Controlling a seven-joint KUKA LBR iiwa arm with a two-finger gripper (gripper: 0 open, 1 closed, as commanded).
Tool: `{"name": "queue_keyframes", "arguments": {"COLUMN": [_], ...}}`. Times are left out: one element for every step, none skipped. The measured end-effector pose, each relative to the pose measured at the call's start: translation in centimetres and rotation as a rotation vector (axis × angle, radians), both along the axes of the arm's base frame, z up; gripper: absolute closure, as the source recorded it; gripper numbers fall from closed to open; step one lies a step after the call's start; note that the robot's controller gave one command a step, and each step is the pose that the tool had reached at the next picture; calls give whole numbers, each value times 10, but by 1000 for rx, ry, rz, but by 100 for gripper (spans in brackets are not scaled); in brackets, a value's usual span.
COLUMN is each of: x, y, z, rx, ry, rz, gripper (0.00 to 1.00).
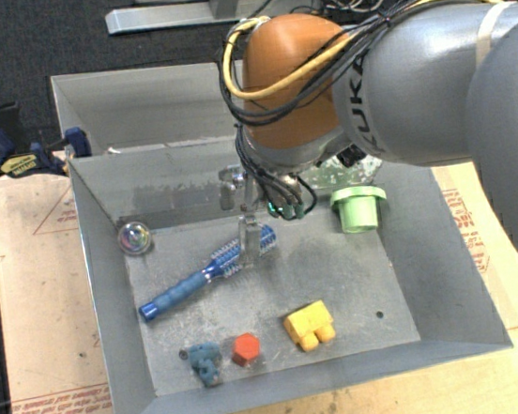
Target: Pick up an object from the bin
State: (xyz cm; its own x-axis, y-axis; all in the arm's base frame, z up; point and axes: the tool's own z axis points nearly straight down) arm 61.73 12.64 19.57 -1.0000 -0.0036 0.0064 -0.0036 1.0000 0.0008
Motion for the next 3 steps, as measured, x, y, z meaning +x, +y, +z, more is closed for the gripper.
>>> {"name": "queue_keyframes", "arguments": {"x": [-38,-35,-26], "y": [46,45,46], "z": [-130,-125,13], "rx": [1,2,2], "ry": [0,-7,-17], "rz": [190,186,187], "gripper": [0,100,100]}}
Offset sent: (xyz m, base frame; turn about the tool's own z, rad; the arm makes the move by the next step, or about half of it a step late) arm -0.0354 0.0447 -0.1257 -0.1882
